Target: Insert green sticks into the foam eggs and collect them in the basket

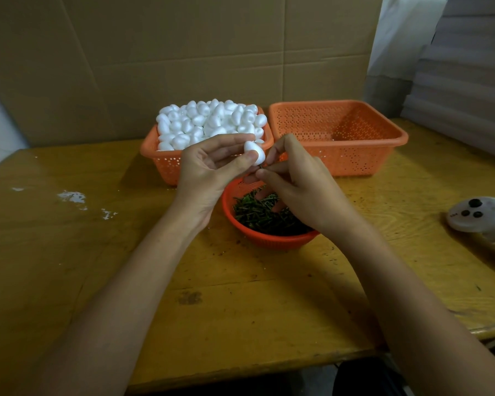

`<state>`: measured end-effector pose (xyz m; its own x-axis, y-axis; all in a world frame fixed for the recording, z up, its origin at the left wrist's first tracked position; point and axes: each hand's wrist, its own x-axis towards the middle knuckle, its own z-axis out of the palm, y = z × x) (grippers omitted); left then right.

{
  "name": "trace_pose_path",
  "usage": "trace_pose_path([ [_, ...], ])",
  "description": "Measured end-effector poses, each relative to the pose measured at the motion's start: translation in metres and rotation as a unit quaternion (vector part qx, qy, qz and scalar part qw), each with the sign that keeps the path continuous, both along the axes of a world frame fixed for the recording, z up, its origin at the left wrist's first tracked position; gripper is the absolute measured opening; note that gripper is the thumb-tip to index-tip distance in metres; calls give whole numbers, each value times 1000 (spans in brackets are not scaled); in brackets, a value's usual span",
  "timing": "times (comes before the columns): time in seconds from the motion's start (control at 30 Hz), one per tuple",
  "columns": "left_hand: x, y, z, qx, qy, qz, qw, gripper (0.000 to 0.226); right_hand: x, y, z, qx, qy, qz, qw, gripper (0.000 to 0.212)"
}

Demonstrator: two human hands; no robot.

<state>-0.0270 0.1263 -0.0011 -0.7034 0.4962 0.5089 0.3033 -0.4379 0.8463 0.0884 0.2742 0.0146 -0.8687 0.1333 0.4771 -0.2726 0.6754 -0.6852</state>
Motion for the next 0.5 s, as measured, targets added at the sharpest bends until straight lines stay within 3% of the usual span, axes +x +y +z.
trace_pose_path([
  [0.5,2,1,1,-13,24,11,1000,25,1,-1,1,-11,-15,-2,1000,24],
])
